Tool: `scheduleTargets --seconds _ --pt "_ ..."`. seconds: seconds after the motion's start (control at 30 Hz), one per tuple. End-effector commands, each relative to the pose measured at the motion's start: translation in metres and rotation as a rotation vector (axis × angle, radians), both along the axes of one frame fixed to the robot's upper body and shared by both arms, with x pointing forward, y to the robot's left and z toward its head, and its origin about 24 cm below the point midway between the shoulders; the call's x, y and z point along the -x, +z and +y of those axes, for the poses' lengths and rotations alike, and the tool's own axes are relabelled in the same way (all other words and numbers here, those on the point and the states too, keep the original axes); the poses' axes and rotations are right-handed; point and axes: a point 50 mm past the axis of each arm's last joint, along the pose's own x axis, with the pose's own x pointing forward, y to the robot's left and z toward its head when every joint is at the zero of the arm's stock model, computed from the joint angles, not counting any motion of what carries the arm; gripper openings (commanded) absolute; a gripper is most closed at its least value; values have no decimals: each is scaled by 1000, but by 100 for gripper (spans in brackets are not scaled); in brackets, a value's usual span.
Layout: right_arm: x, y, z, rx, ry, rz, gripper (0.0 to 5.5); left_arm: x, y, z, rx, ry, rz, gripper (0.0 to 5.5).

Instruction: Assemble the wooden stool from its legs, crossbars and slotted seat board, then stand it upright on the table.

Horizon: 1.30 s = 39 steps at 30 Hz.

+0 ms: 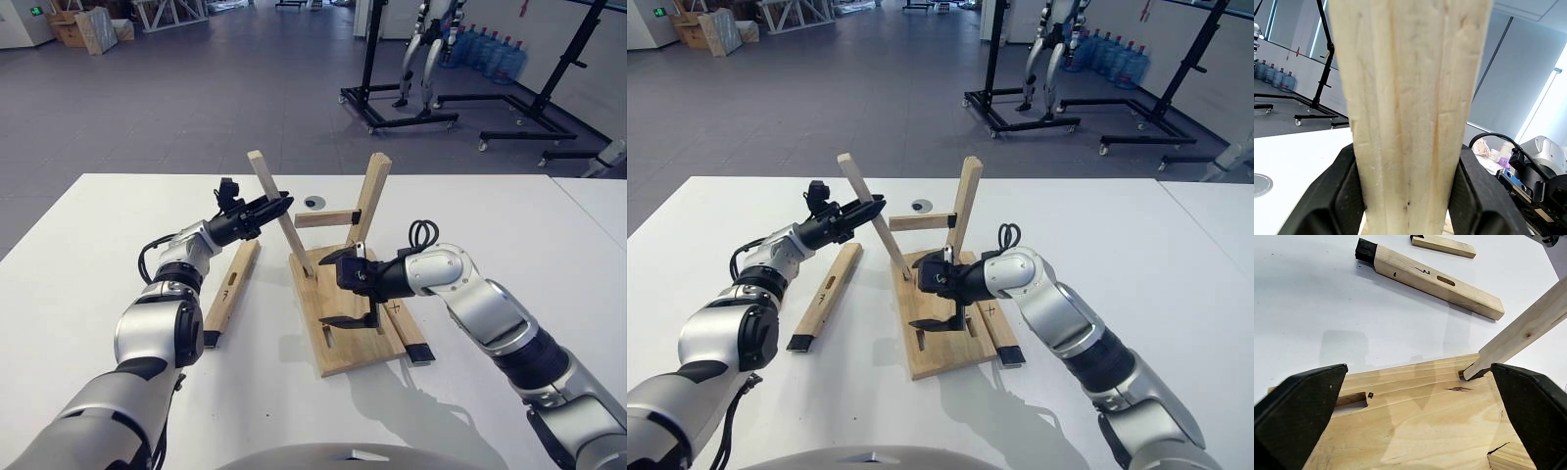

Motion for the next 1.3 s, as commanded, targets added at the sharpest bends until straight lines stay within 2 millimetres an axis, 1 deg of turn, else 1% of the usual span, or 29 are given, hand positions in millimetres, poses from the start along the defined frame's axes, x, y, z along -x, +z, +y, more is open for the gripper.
scheduleTargets --seconds 0.03,0.37,0.73,0.93,1.13,1.3 --pt "2 -1 0 -3 -4 12 540 -3 7 -4 -43 -12 -38 202" --pt "4 -3 2 -7 -7 19 540 -4 8 -4 -133 -31 -60 202" --pt "6 -3 2 -10 -11 23 540 -7 25 0 -127 -77 -118 202" --pt "6 -4 3 -12 -9 25 540 -9 33 0 -166 -85 -150 202" --pt "6 -4 4 -11 -1 25 540 -10 31 0 -102 -51 -127 202" --pt "6 -5 6 -9 10 26 540 -10 28 4 -91 -23 -113 202"
